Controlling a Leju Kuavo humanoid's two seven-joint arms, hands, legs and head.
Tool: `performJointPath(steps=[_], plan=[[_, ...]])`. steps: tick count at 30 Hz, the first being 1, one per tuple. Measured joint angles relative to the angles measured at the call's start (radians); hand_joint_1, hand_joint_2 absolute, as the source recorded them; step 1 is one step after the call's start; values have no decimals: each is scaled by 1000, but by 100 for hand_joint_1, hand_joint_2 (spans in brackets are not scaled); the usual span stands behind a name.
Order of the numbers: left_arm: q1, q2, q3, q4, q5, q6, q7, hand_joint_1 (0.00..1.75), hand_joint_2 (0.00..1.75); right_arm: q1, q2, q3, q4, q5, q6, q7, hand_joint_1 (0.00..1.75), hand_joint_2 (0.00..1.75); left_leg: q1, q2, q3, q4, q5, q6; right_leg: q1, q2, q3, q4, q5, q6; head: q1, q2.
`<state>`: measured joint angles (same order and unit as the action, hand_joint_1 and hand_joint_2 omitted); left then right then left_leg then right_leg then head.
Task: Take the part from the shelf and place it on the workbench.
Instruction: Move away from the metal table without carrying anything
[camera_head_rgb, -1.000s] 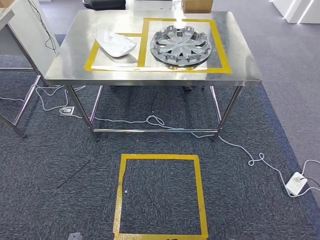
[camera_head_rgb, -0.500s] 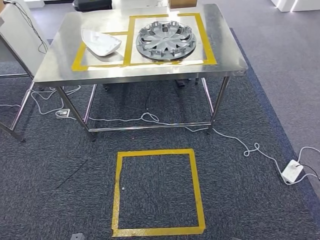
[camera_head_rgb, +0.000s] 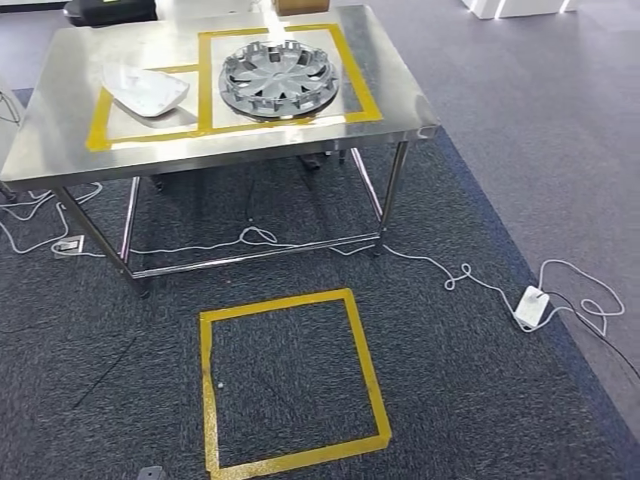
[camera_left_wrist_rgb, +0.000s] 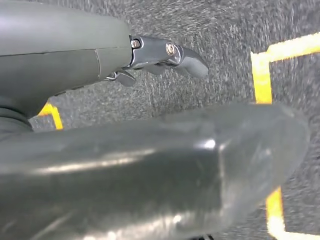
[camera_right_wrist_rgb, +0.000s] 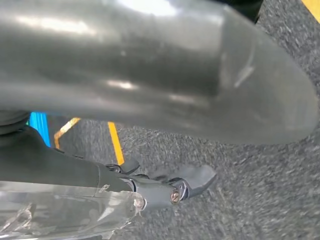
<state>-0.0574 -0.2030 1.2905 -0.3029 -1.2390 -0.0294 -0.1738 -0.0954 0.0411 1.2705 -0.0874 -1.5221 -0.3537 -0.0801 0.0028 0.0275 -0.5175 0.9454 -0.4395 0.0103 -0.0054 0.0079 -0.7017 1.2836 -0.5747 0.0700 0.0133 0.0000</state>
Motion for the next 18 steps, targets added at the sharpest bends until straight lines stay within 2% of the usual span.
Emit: performJointPath(steps=[1,2,4,5,6,8,9,10,11,13,14,15,16,17,18], plan=[[0,0,0,0,0,0,0,0,0,2,0,0,0,0,0,0,0,0,0,13,1,0,-1,-1,-1,-3,9,-13,17,1,0,0],[-1,0,0,0,0,0,0,0,0,3,0,0,0,0,1,0,0,0,0,25,3,1,-2,-2,-1,-11,39,-68,50,2,0,0],[-2,-1,0,0,-1,2,0,0,0,3,0,0,0,0,1,-1,0,0,-4,45,8,4,-7,-10,0,-52,120,-218,113,0,0,0],[-2,0,0,0,-3,3,0,0,0,1,0,0,0,0,0,-1,0,0,-7,54,10,6,-10,-14,0,-66,145,-267,129,-5,0,0],[-2,0,0,0,-4,5,0,0,0,0,1,0,0,0,-1,-3,0,0,-11,61,11,8,-11,-17,1,-73,155,-289,135,-12,-1,0],[-3,0,0,0,-5,6,0,0,0,-1,1,-1,0,0,-4,-6,0,0,-13,76,10,9,-12,-24,3,-52,148,-290,137,-27,-2,0],[-4,0,0,0,-5,6,0,0,0,0,1,-1,0,0,-5,-7,0,0,-11,74,9,12,-16,-29,2,-42,145,-289,139,-33,-1,0],[-5,0,0,0,-5,6,1,0,0,0,1,-1,0,0,-6,-7,0,0,-10,59,1,30,-32,-35,0,-32,142,-289,142,-40,-1,0],[-5,0,0,0,-5,7,1,0,0,-1,1,-1,0,0,-7,-8,0,0,-8,37,-15,68,-60,-41,-2,-22,140,-290,145,-46,-2,0],[-4,0,0,0,-4,7,1,0,0,-3,1,-1,0,0,-9,-9,0,0,-6,-6,-78,204,-136,-46,-5,1,132,-290,151,-53,-2,0],[-2,0,0,0,-4,7,1,0,0,-4,1,-1,0,0,-10,-9,0,0,-5,-13,-111,272,-163,-45,-5,14,128,-290,153,-54,-2,0],[0,0,0,0,-4,6,2,0,0,-3,1,-1,0,0,-9,-9,0,0,-5,-15,-132,316,-172,-44,-5,28,125,-290,155,-54,-2,0],[1,0,0,0,-4,6,2,0,0,-1,1,-1,0,0,-8,-10,0,0,-4,-16,-136,321,-159,-43,-5,43,124,-290,157,-52,-2,0],[1,0,0,0,-3,6,2,0,0,0,2,-1,0,0,-6,-11,0,0,-3,-20,-119,285,-128,-41,-6,58,123,-290,160,-49,-2,0],[0,1,1,0,-1,7,2,0,0,0,2,-1,0,0,-3,-13,0,0,-2,-32,-87,220,-87,-40,-8,73,123,-290,162,-45,-2,0]])
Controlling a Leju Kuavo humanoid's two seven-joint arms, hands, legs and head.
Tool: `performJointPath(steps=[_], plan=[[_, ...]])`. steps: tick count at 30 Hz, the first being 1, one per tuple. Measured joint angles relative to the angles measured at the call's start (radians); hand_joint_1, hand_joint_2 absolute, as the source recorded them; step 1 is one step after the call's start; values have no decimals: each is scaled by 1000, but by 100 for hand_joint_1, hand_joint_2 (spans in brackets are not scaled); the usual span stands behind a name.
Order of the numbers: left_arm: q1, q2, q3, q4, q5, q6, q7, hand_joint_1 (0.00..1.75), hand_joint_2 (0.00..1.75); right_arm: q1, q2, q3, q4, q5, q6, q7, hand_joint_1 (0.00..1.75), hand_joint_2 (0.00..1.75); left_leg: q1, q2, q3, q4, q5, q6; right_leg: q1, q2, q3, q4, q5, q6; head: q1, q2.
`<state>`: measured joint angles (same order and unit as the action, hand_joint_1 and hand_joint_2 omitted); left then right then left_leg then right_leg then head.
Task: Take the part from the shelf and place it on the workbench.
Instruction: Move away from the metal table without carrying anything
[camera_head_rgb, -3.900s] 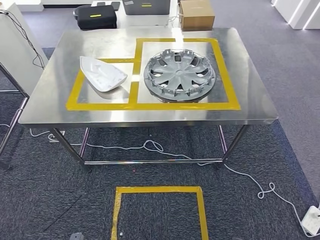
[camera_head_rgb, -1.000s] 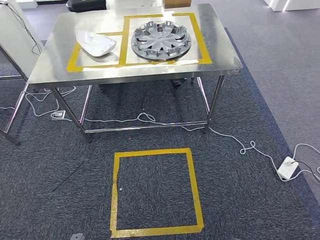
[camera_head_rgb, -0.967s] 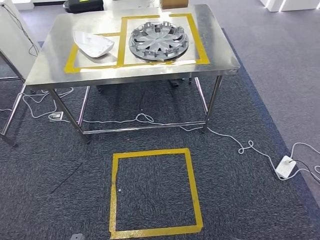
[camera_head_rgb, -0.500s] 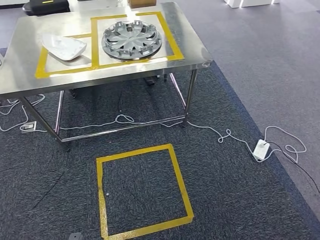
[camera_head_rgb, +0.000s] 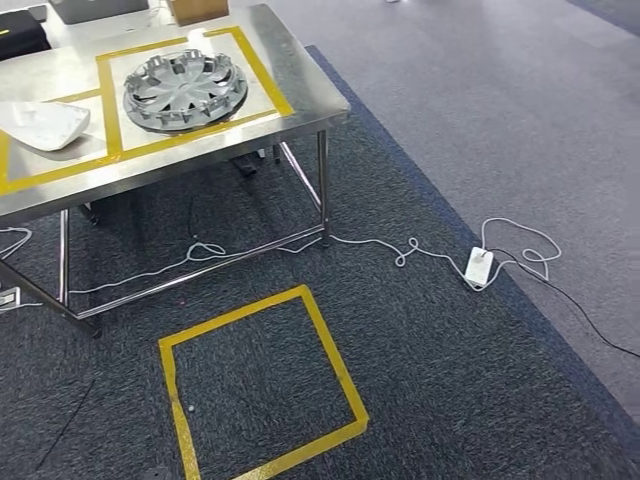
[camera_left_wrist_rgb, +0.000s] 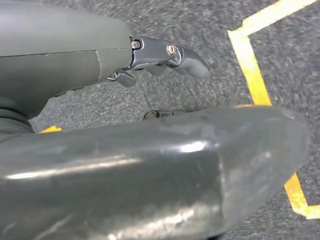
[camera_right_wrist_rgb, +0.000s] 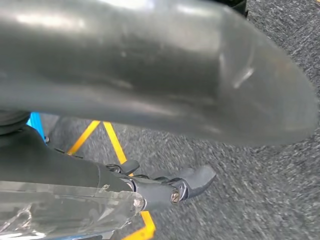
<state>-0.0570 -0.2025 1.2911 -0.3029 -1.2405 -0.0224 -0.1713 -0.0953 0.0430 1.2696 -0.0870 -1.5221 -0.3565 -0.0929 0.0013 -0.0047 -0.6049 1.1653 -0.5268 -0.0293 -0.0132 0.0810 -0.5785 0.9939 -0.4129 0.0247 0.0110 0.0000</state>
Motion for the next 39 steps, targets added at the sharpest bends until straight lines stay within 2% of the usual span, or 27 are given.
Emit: performJointPath(steps=[2,4,6,8,10,11,12,13,14,15,17,18,19,21,22,23,24,26,27,28,29,30,32,34,36,37,39], plan=[[-1,0,1,0,3,3,0,0,0,-3,0,0,0,0,8,-5,0,0,8,-56,64,-136,55,0,1,27,-6,4,4,10,-2,0],[-1,-1,2,0,4,4,0,0,0,-4,0,0,0,0,13,-10,0,0,12,-89,85,-189,63,4,1,49,-17,6,10,22,-3,0],[-1,0,2,0,5,4,0,0,0,2,-1,0,0,0,15,-12,0,0,11,-67,83,-191,66,17,-4,64,-28,2,16,35,-3,0],[-3,0,3,0,5,4,0,0,0,7,-1,0,0,0,15,-13,0,0,11,-39,82,-194,72,33,-2,16,-52,43,-11,44,4,0],[0,1,5,0,5,4,0,0,0,4,-1,0,0,0,16,-14,0,0,6,-10,81,-195,73,41,1,-53,-106,164,-82,49,12,0],[3,1,7,0,5,4,2,0,0,1,0,0,0,0,17,-16,0,0,4,7,80,-195,72,42,1,-67,-136,234,-115,51,13,0],[5,1,9,0,6,4,3,0,0,0,0,0,0,0,18,-19,0,0,1,24,80,-195,72,43,1,-72,-155,283,-134,52,13,0],[5,1,12,0,7,3,5,0,0,1,0,0,0,0,20,-23,0,0,0,39,80,-194,71,43,1,-75,-154,295,-133,52,13,0],[5,1,15,0,8,2,8,0,0,2,0,0,0,0,21,-28,0,0,-2,52,80,-194,71,43,2,-78,-131,264,-115,49,13,0],[4,1,16,0,9,0,10,0,0,3,0,0,0,0,22,-33,0,0,-2,64,82,-194,70,42,3,-87,-90,199,-86,46,13,0],[3,1,18,0,10,-4,16,0,0,2,0,0,0,0,24,-46,0,0,-7,84,86,-193,66,36,10,-129,-7,61,-43,34,12,0],[3,1,18,0,8,-6,18,0,0,0,0,0,0,0,25,-51,0,0,-9,92,88,-193,65,32,13,-143,15,23,-33,28,12,0],[3,1,19,0,6,-7,20,0,0,-2,0,-2,0,0,25,-54,0,0,-10,100,90,-192,64,27,16,-148,20,9,-31,22,11,0],[0,1,19,0,0,-11,22,0,0,-2,0,-10,0,0,18,-52,0,0,-10,116,92,-193,63,16,16,-126,13,8,-25,10,11,0],[-2,1,19,0,-3,-13,21,0,0,-1,0,-16,0,0,12,-48,0,0,-8,111,91,-188,56,10,14,-116,12,5,-22,5,10,0],[-3,1,19,0,-7,-15,17,0,0,-2,1,-24,0,0,3,-42,0,0,-7,94,83,-167,37,4,11,-105,12,1,-17,-1,9,0],[-3,0,18,0,-14,-17,11,0,0,-3,1,-32,0,0,-6,-37,0,0,-4,70,65,-124,8,-1,7,-94,13,-2,-13,-5,8,0],[-1,0,17,0,-29,-21,-2,0,0,-3,1,-53,0,0,-19,-28,0,0,-1,27,4,11,-62,-8,6,-70,7,-2,-8,-9,6,0],[1,0,16,0,-37,-23,-7,0,0,-2,1,-62,0,0,-22,-25,0,0,-1,19,-24,70,-83,-9,5,-56,5,-2,-7,-9,6,0],[2,0,15,0,-45,-24,-10,0,0,0,1,-72,0,0,-23,-24,0,0,0,17,-40,100,-84,-11,5,-42,4,-2,-6,-9,5,0],[3,0,14,1,-51,-24,-11,0,0,2,1,-81,0,0,-24,-23,0,0,0,15,-38,92,-64,-11,4,-27,4,-2,-5,-7,5,0],[4,0,13,1,-56,-25,-11,0,0,3,2,-88,0,0,-24,-23,0,0,2,10,-20,49,-29,-12,2,-13,4,-1,-3,-4,6,0],[4,0,10,2,-63,-28,-7,0,0,3,2,-103,0,0,-23,-25,0,0,11,-29,40,-85,43,-15,1,15,1,4,-2,6,5,0],[4,0,8,3,-68,-33,-1,0,0,1,2,-114,0,0,-23,-30,0,0,17,-64,74,-167,63,-9,2,38,-11,13,-1,19,3,0],[4,1,7,4,-71,-37,0,0,0,7,1,-120,0,0,-25,-33,0,0,15,-57,75,-177,58,7,-1,56,-23,13,3,31,3,0],[3,2,5,4,-72,-39,-1,0,0,11,1,-122,0,0,-26,-34,0,0,15,-46,75,-178,59,14,-2,46,-28,17,0,36,4,0],[4,3,0,4,-72,-42,-4,0,0,14,1,-125,0,0,-30,-36,0,0,14,-24,76,-180,63,28,0,-6,-55,74,-38,43,11,0]])
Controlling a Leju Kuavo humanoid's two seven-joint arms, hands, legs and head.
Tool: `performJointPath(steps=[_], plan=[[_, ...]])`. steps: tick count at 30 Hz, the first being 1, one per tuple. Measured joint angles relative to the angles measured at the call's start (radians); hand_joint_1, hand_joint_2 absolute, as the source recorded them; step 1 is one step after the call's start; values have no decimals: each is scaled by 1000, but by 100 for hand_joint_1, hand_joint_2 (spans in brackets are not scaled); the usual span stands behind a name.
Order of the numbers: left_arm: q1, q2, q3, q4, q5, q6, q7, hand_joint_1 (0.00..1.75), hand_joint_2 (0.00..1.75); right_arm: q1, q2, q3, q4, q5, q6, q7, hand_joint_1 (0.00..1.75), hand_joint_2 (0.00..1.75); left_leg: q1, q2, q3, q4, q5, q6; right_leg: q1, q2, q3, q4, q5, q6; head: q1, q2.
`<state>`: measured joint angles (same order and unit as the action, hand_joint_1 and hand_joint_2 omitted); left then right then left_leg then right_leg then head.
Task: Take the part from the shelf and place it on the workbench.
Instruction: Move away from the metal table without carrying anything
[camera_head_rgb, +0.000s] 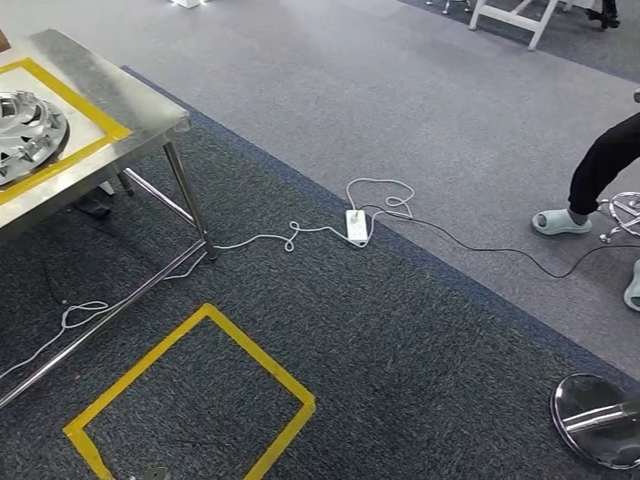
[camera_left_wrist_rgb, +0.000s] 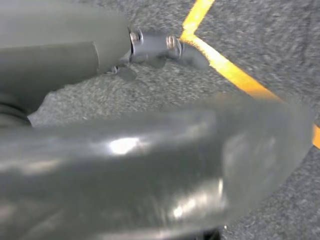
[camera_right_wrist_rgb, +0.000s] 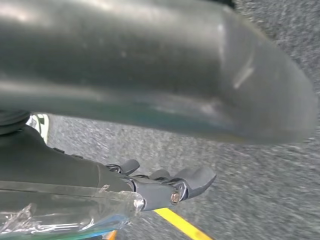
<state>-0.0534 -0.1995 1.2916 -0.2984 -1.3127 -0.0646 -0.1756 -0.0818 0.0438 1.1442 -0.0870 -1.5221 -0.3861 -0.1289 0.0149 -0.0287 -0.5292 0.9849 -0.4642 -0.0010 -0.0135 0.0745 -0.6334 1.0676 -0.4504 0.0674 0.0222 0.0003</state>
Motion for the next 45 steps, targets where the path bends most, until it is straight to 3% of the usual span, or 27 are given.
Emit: performJointPath(steps=[1,3,4,5,6,8,10,12,14,16,18,19,20,22,24,26,28,30,32,34,35,36,38,40,41,43,45], plan=[[2,0,-1,0,0,-2,-2,0,0,-2,0,-1,0,0,-2,-3,0,0,-3,12,0,0,0,4,1,-34,-26,59,-35,2,4,0],[8,1,-2,0,0,-4,-4,0,0,-7,0,-1,0,0,-4,-16,0,0,-8,41,0,1,-1,8,1,-62,-87,195,-99,5,8,0],[9,1,-2,0,1,-4,-4,0,0,-7,0,-1,0,0,-4,-23,0,0,-9,54,1,1,-2,8,1,-66,-101,232,-110,5,8,0],[10,2,-2,0,2,-3,-1,0,0,-6,0,-1,0,1,-2,-31,0,0,-10,66,2,1,-3,8,2,-68,-95,229,-100,4,8,0],[11,3,-1,0,4,-3,2,0,0,-4,0,0,0,1,1,-37,0,0,-10,77,4,1,-5,7,2,-73,-69,185,-74,2,8,0],[12,5,-1,0,6,-1,9,0,0,-5,-1,1,0,2,7,-43,0,0,-13,97,11,2,-11,-1,4,-107,11,45,-16,-5,9,0],[12,7,0,0,10,-2,11,0,0,-9,-1,3,0,2,6,-41,0,0,-17,112,17,3,-15,-11,9,-128,53,-34,7,-15,8,0],[11,8,0,0,15,-2,12,0,0,-9,-1,3,0,2,1,-37,0,0,-18,125,19,0,-15,-21,13,-114,51,-41,8,-27,7,0],[11,9,1,0,16,-2,13,0,0,-8,-1,4,0,2,-2,-34,0,0,-15,108,15,10,-28,-32,10,-96,48,-46,13,-40,6,0],[13,10,1,0,17,-2,13,0,0,-10,-1,6,0,2,-4,-33,0,0,-12,65,-22,91,-82,-40,5,-76,46,-50,20,-49,4,0],[17,11,2,0,17,-2,13,0,0,-12,-1,9,0,2,-5,-33,0,0,-12,43,-89,231,-145,-42,5,-52,43,-50,22,-53,3,0],[19,11,3,0,17,-2,13,0,0,-11,-1,10,0,2,-5,-33,0,0,-12,40,-115,278,-155,-43,5,-39,42,-50,23,-54,3,0],[20,11,3,0,18,-2,13,0,0,-10,-1,11,0,2,-5,-33,0,0,-12,39,-125,292,-145,-42,5,-25,42,-50,24,-53,3,0],[19,12,6,0,21,-2,13,0,0,-10,-1,13,0,2,-4,-29,0,0,-9,25,-89,204,-76,-41,3,3,42,-50,26,-50,3,0],[18,12,13,0,27,-2,12,0,0,-12,-2,17,0,3,-2,-25,0,0,-2,-27,-29,69,-17,-39,4,30,38,-46,29,-41,3,0],[17,12,18,0,35,-1,8,0,0,-13,-2,24,0,6,4,-19,0,0,2,-60,-5,10,-7,-34,4,53,29,-46,33,-28,2,0],[15,12,23,0,48,3,1,0,0,-8,-3,36,0,8,8,-13,0,0,0,-41,-3,4,-5,-19,-1,69,20,-52,40,-14,2,0],[9,11,32,0,65,11,-4,0,0,-5,-4,49,0,12,9,-15,0,0,0,-17,-1,-2,2,-5,1,27,3,-24,22,-5,6,0],[5,9,45,0,82,22,-2,0,0,-10,-5,63,0,20,12,-30,0,0,-3,11,0,-5,3,4,4,-40,-49,90,-43,1,12,0],[3,4,60,0,94,33,3,0,0,-16,-6,77,0,29,17,-50,0,0,-7,42,1,-4,1,6,3,-64,-109,221,-100,5,13,0],[2,2,66,0,98,37,6,0,0,-16,-6,83,0,32,20,-56,0,0,-8,56,1,-4,0,6,3,-66,-117,243,-102,6,14,0],[0,0,70,0,101,39,7,0,0,-15,-7,88,0,33,21,-60,0,0,-8,68,3,-4,-1,5,3,-69,-102,224,-86,6,14,0],[-6,-4,76,0,104,41,11,0,0,-15,-10,96,0,36,25,-69,0,0,-9,89,9,-4,-5,-1,3,-95,-24,90,-27,4,14,0],[-10,-6,84,0,109,46,22,0,0,-20,-11,104,0,43,33,-89,0,0,-14,106,15,-2,-12,-12,6,-124,40,-21,7,-7,14,0],[-12,-6,89,0,111,49,30,0,0,-22,-11,110,0,47,38,-97,0,0,-16,113,17,-1,-13,-17,9,-129,49,-40,11,-14,14,0],[-17,-8,94,0,113,52,40,0,0,-23,-11,118,0,47,43,-97,0,0,-16,126,20,-4,-14,-27,12,-111,45,-42,13,-29,15,0],[-21,-10,95,0,112,50,41,0,0,-22,-12,122,0,39,39,-71,0,0,-12,106,12,16,-34,-39,10,-93,43,-46,18,-42,13,0]])
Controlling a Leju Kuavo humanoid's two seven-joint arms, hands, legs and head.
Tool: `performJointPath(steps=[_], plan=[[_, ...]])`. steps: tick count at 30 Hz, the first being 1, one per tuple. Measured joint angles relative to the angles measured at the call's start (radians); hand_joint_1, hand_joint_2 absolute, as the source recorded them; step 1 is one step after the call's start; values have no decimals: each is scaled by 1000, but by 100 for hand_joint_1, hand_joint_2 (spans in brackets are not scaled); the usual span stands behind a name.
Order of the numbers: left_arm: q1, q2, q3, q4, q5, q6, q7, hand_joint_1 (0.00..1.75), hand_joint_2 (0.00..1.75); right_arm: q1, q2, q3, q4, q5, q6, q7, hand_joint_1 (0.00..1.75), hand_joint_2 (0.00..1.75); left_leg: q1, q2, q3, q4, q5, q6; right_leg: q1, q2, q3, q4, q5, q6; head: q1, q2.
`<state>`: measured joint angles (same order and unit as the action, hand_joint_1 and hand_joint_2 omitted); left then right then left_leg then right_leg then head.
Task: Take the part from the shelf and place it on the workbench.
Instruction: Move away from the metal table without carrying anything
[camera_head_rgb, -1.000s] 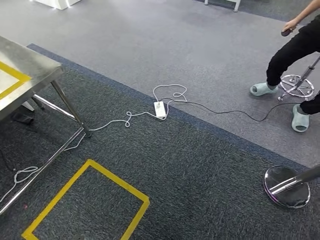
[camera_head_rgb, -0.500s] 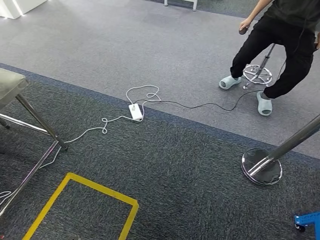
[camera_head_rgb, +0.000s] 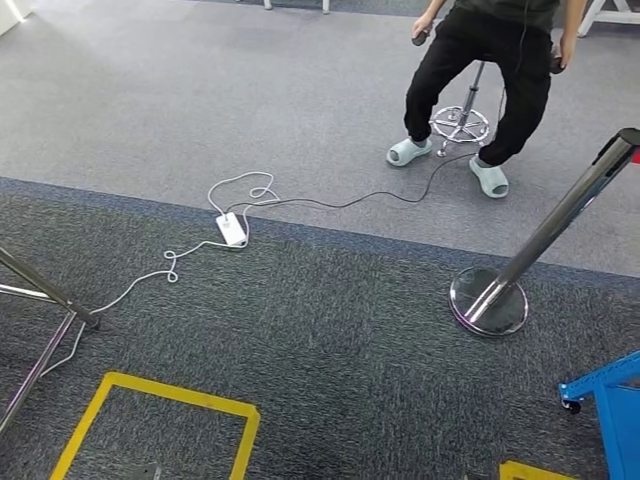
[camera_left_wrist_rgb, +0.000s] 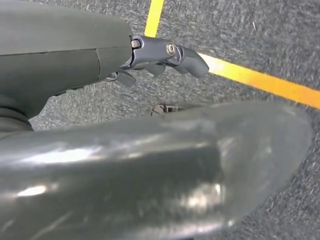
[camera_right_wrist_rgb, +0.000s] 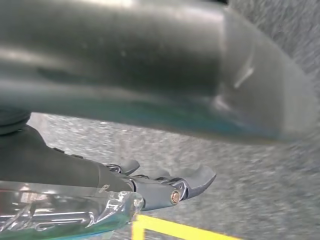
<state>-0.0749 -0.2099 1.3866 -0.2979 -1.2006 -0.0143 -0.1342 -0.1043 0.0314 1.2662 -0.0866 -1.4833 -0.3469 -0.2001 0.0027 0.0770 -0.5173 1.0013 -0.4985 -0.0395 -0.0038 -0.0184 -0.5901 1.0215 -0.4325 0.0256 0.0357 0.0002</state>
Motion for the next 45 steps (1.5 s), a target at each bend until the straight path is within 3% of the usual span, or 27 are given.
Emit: performJointPath(steps=[1,3,5,6,7,9,11,13,14,16,18,20,21,23,25,27,29,31,33,35,36,37,38,40,42,44,45], plan=[[-1,-1,0,0,-1,-2,-2,0,0,-1,0,2,0,-7,-5,16,0,0,1,-21,-17,39,-26,-4,-2,9,0,-2,3,-6,-1,0],[1,-1,0,0,-5,-9,-8,0,0,-2,-1,5,0,-24,-16,36,0,0,2,-58,-80,172,-95,-6,-3,30,-2,-3,5,-12,-3,0],[5,-1,0,0,-12,-17,-14,0,0,0,-1,5,0,-33,-22,40,0,0,2,-66,-132,272,-121,-6,-3,55,-4,-3,6,-13,-3,0],[7,-1,-1,0,-18,-19,-18,0,0,2,-1,4,0,-34,-22,40,0,0,3,-68,-135,268,-102,-5,-3,70,-4,-3,7,-12,-3,0],[8,0,-2,0,-26,-20,-24,0,0,2,-1,4,0,-35,-21,42,0,0,3,-72,-118,226,-67,-3,-4,84,-4,-3,8,-11,-3,0],[8,1,-4,0,-39,-19,-38,0,0,2,-1,4,0,-35,-18,48,0,0,7,-106,-57,88,6,-1,-5,111,-5,-1,10,-3,-3,0],[7,2,-6,0,-45,-17,-46,0,0,2,-1,4,0,-36,-18,54,0,0,11,-138,-20,3,29,2,-4,133,-12,2,13,8,-3,0],[7,3,-7,0,-46,-17,-49,0,0,7,-2,4,0,-36,-18,55,0,0,10,-132,-17,-11,28,13,-7,149,-19,-2,18,21,-3,0],[6,4,-7,0,-46,-17,-50,0,0,12,-2,4,0,-36,-18,56,0,0,9,-123,-16,-13,30,21,-8,142,-23,0,17,26,-4,0],[7,5,-8,0,-46,-16,-52,0,0,15,-2,4,0,-36,-18,56,0,0,9,-103,-15,-17,34,36,-6,96,-47,47,-14,33,3,0],[11,6,-8,0,-46,-16,-52,0,0,10,-2,4,0,-36,-17,56,0,0,5,-79,-14,-18,34,43,-5,44,-106,175,-82,36,9,0],[15,7,-8,0,-46,-16,-52,0,0,8,-2,4,0,-36,-17,56,0,0,2,-52,-13,-17,32,45,-6,29,-156,287,-123,39,10,0],[15,7,-8,0,-46,-16,-52,0,0,9,-2,4,0,-36,-17,56,0,0,2,-41,-12,-17,30,44,-6,27,-156,292,-117,40,10,0],[14,7,-9,0,-46,-16,-52,0,0,11,-2,4,0,-36,-17,56,0,0,2,-21,-5,-17,25,39,-6,9,-94,183,-60,40,10,0],[14,7,-9,0,-46,-16,-52,0,0,8,-1,4,0,-36,-17,56,0,0,-3,-5,2,-15,17,29,-4,-29,-22,55,-17,35,10,0],[13,8,-9,0,-46,-16,-52,0,0,4,0,4,0,-36,-17,56,0,0,-9,8,7,-14,13,19,0,-39,-2,16,-12,25,9,0],[10,8,-10,0,-46,-16,-52,0,0,5,0,4,0,-36,-17,56,0,0,-6,19,10,-16,11,10,1,-17,-5,13,-8,11,8,0],[10,7,-11,0,-46,-16,-53,0,0,4,-1,4,0,-36,-17,56,0,0,-2,-5,-3,16,-17,0,-2,3,-6,8,-3,-2,6,0],[11,7,-11,0,-46,-16,-56,0,0,2,-1,4,0,-37,-19,57,0,0,0,-48,-58,132,-81,-4,-4,25,-7,6,0,-10,4,0],[14,7,-11,0,-45,-19,-63,0,0,2,-2,4,0,-38,-23,57,0,0,0,-64,-123,256,-124,-4,-4,50,-9,6,1,-13,3,0],[15,7,-11,0,-45,-20,-67,0,0,3,-2,4,0,-38,-25,56,0,0,0,-66,-138,276,-117,-3,-3,64,-9,6,2,-13,3,0],[16,7,-11,0,-45,-22,-69,0,0,5,-2,4,0,-38,-27,51,0,0,0,-68,-134,257,-90,-1,-4,78,-9,6,3,-12,3,0],[16,7,-11,0,-45,-24,-68,0,0,5,-2,4,0,-38,-27,45,0,0,1,-75,-114,206,-52,0,-5,92,-9,6,4,-10,3,0],[16,8,-11,0,-45,-28,-56,0,0,3,-2,4,0,-38,-25,28,0,0,6,-114,-58,75,11,3,-6,119,-12,10,6,-2,2,0],[14,8,-11,0,-45,-32,-37,0,0,3,-2,4,0,-37,-19,12,0,0,9,-144,-30,4,27,7,-5,139,-20,11,9,11,1,0],[13,9,-11,0,-46,-34,-23,0,0,9,-3,5,0,-37,-11,4,0,0,7,-132,-27,-5,30,20,-8,150,-27,5,15,24,0,0],[13,10,-11,0,-49,-33,-20,0,0,12,-4,5,0,-37,-8,4,0,0,6,-123,-27,-8,33,28,-8,135,-31,10,12,29,1,0]])
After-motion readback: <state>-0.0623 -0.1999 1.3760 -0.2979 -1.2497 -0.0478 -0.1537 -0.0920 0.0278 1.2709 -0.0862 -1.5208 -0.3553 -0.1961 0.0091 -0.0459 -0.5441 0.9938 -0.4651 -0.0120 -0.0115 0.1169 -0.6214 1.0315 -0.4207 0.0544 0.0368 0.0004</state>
